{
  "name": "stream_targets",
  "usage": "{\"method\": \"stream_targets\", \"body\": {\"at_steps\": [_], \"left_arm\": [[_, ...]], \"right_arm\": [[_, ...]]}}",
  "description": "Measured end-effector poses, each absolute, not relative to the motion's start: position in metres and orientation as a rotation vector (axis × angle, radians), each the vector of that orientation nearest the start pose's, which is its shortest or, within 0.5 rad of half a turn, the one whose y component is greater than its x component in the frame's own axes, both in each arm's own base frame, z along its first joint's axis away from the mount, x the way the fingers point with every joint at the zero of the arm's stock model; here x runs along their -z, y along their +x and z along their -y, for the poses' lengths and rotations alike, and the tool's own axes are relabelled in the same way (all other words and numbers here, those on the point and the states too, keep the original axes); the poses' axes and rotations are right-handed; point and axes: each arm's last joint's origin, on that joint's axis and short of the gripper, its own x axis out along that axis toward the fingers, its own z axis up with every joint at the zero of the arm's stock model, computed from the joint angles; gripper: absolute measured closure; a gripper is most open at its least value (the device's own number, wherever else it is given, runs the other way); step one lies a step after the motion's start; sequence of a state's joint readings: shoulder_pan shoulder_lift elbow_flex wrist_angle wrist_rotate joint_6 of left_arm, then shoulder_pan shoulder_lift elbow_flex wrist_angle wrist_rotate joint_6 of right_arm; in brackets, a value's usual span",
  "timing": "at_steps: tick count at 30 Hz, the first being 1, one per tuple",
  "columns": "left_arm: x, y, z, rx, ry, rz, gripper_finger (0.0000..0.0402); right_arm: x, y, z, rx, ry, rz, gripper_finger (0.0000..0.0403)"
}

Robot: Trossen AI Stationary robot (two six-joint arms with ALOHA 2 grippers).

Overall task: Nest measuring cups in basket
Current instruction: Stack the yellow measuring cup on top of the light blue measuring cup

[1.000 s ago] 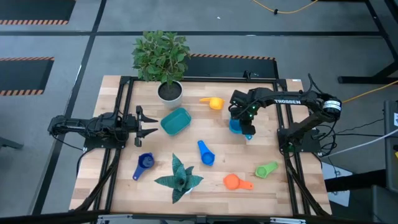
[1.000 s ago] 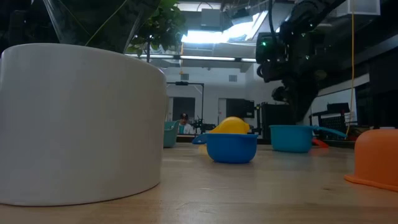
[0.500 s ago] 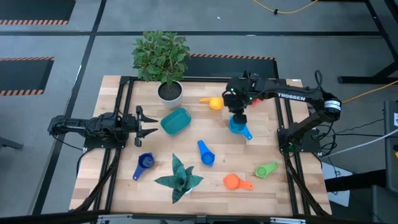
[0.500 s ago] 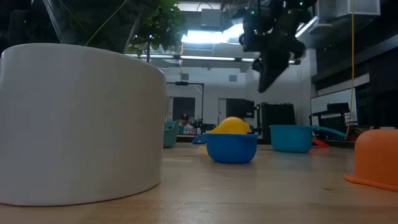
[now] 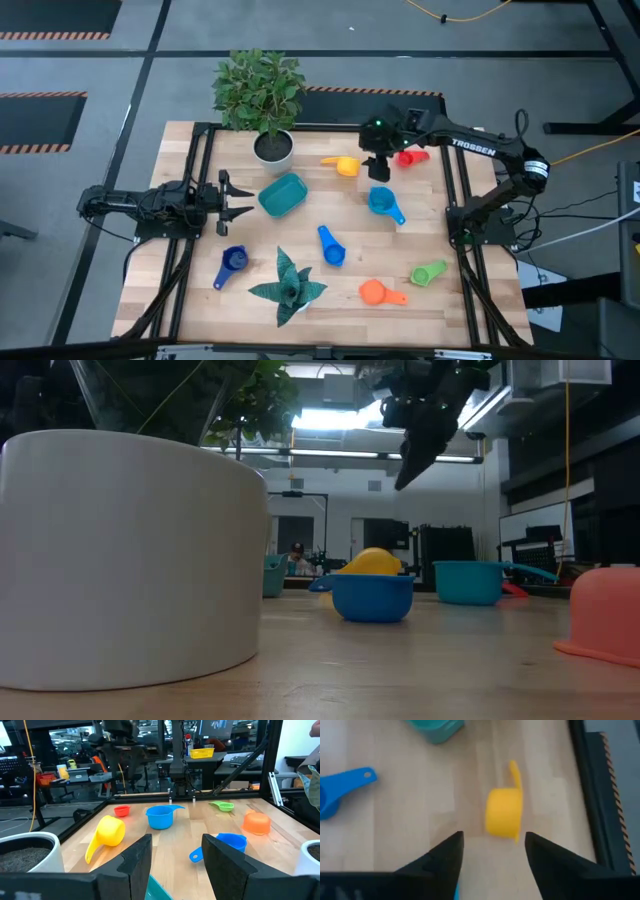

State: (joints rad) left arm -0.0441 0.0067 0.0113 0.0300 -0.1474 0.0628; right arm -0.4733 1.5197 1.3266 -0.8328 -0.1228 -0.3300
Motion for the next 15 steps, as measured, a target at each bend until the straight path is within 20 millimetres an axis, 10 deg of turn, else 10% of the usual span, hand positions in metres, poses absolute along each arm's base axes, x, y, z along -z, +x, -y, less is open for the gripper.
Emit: {"method": "stream_targets", "body": {"at_steps": [15], "left_arm": [[-0.170, 0.097, 0.000, -0.104, 0.059, 0.031, 0.0235]], "right_arm": [[-0.240, 0.285, 0.213, 0.031, 0.195, -0.926, 0.0172]]}}
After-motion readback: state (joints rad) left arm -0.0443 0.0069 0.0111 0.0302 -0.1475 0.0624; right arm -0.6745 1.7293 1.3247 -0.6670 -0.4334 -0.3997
